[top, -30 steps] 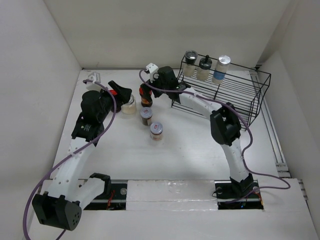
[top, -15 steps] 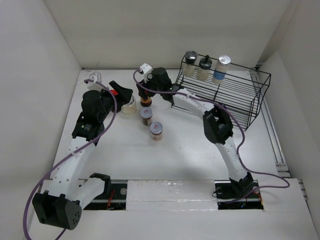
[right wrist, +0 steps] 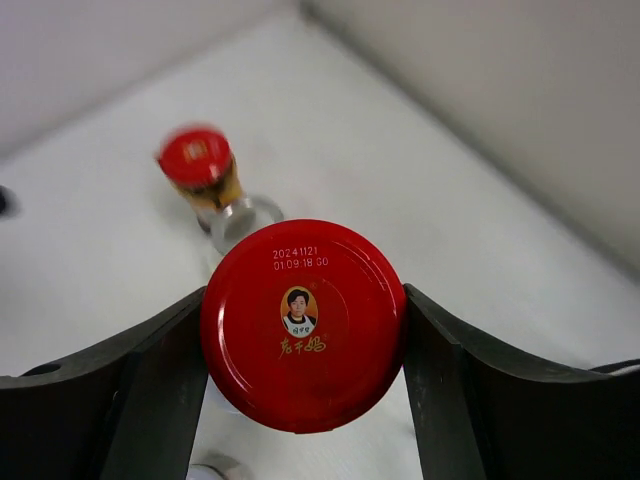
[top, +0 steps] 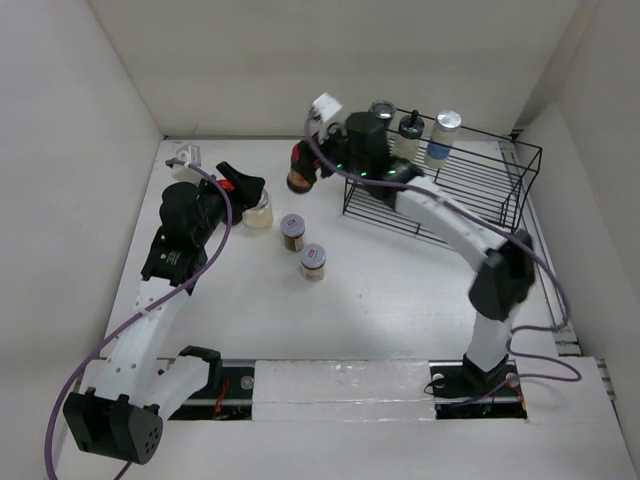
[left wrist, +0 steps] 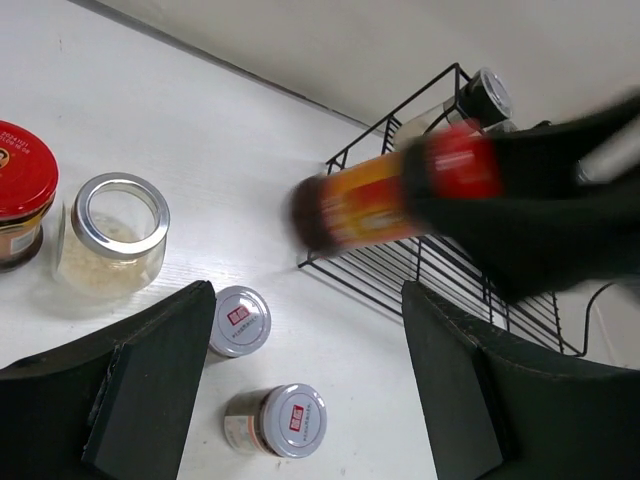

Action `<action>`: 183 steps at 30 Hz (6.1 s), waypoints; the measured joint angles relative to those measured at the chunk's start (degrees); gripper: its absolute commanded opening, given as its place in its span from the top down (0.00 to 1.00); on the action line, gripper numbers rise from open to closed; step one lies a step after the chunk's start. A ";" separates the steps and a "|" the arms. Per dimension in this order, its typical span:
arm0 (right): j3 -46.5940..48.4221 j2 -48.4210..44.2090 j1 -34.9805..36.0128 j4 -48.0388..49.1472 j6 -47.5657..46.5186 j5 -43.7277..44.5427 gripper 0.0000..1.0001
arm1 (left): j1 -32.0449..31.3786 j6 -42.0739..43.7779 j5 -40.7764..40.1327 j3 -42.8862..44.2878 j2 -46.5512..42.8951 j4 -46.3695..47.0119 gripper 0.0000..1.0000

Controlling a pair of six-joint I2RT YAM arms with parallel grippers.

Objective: Organize the condiment bottles

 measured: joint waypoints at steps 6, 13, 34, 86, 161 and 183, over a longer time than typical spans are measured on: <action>-5.66 -27.21 -11.13 7.52 1.16 1.53 0.55 | 0.00 -0.02 0.70 0.00 -1.42 0.42 0.29; -5.31 -36.65 -31.76 9.62 0.59 12.15 0.55 | 0.00 -0.02 1.51 0.00 -1.81 0.76 0.29; -4.81 -19.58 -46.38 -8.61 4.09 3.82 0.57 | 0.00 -0.02 1.90 0.00 -1.25 0.83 0.29; -15.91 -5.40 -2.05 11.15 2.36 -4.35 0.14 | 0.00 -1.20 -6.54 0.00 -2.84 -2.27 0.46; -26.18 -22.10 -17.14 16.61 6.43 5.46 0.57 | 0.26 -4.42 -16.00 0.15 -12.33 -4.59 0.35; -23.52 -13.90 -18.53 13.27 6.29 7.87 0.07 | 0.26 -3.91 -15.26 0.15 -12.20 -4.17 0.35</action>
